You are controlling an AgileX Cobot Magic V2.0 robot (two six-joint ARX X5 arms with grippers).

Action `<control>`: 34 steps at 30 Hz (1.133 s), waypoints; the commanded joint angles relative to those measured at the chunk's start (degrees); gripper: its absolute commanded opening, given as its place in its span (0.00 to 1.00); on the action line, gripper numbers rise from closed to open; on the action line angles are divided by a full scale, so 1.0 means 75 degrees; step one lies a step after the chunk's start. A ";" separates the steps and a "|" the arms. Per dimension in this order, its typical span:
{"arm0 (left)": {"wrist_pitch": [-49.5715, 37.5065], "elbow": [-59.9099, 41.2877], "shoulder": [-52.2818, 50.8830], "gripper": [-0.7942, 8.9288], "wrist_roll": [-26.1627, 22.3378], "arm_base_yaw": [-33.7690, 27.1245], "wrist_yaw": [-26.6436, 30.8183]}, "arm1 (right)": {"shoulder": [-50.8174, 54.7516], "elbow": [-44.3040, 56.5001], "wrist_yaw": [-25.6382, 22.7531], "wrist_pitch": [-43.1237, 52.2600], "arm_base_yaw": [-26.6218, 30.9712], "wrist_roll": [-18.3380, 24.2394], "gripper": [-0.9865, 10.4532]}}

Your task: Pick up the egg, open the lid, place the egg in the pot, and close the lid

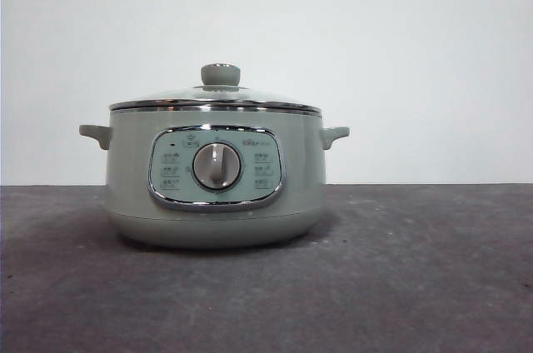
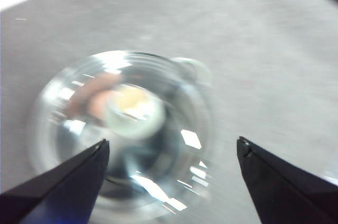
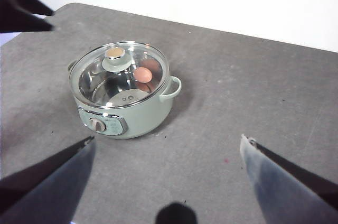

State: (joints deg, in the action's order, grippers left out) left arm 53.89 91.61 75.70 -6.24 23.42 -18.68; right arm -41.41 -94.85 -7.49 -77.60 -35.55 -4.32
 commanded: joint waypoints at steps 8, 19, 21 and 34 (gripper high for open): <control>0.1795 0.0015 -0.1547 0.50 0.0262 0.0023 -0.1058 | -0.0105 0.0245 0.0851 -0.0184 -0.0009 -0.0079 0.49; 0.2693 0.0015 -0.1824 0.50 0.0265 0.0023 -0.1061 | -0.0108 0.0930 0.1376 -0.0184 -0.0009 -0.0079 0.49; 0.2693 0.0015 -0.1824 0.48 0.0262 0.0023 -0.1064 | -0.0105 0.0994 0.1378 -0.0184 -0.0009 -0.0082 0.44; 0.2690 0.0015 -0.1824 0.08 0.0149 0.0023 -0.1110 | -0.0108 0.1029 0.1338 -0.0181 -0.0006 -0.0029 0.08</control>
State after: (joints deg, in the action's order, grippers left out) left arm 74.08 91.61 62.13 -4.51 23.42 -26.57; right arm -42.26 -87.57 2.59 -77.60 -35.55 -4.54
